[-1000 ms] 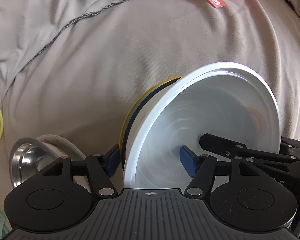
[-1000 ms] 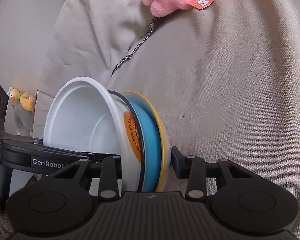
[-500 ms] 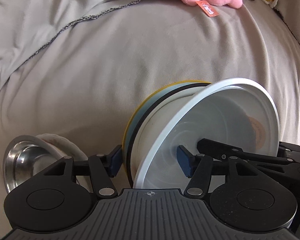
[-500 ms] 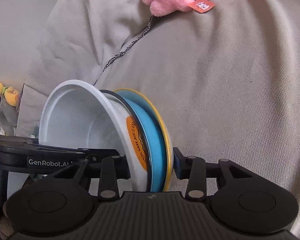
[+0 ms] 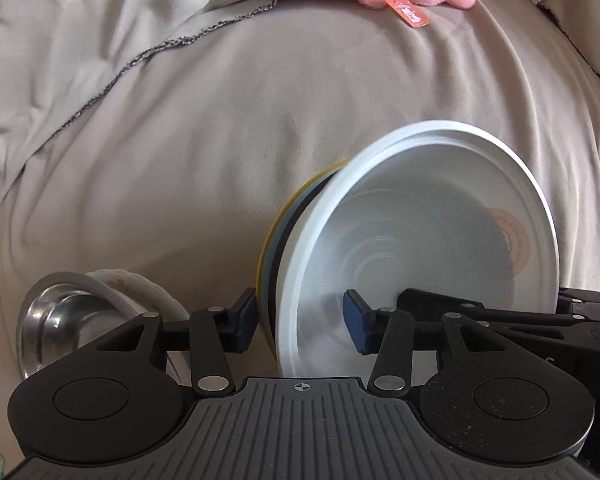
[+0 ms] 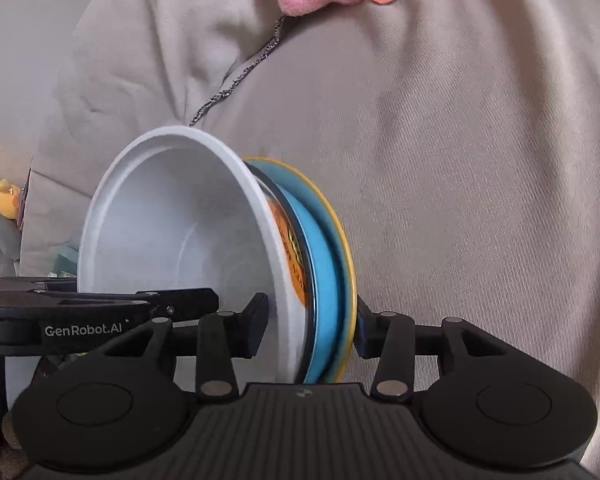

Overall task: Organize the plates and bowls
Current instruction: 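Lift the bowl stack with both tools and carry it tilted toward the steel bowl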

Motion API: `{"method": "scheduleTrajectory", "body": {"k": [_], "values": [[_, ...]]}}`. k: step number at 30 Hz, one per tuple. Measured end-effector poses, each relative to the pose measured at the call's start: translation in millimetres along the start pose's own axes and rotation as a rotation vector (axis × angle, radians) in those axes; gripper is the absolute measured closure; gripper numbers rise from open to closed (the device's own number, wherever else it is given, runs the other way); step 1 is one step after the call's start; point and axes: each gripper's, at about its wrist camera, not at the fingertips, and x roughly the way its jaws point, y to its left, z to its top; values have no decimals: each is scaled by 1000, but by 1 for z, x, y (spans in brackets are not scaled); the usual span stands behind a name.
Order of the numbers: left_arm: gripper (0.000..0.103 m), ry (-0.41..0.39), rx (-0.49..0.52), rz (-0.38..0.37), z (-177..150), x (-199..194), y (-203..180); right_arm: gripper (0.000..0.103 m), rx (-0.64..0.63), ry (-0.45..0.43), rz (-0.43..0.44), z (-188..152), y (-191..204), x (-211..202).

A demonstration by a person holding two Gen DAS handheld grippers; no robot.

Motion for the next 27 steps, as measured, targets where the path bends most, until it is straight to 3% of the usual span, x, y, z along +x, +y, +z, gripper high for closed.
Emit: {"method": "scheduleTrajectory", "body": {"k": [2, 7, 19, 27], "values": [[49, 12, 0, 7, 0, 4, -1, 59, 26, 28, 25, -2, -3, 5], [50, 17, -23, -8, 5, 6, 4, 57, 86, 28, 60, 3, -10, 13], [51, 13, -26, -1, 2, 1, 5, 56, -10, 35, 61, 5, 3, 10], [51, -38, -10, -1, -1, -23, 2, 56, -46, -4, 65, 1, 12, -5]]}}
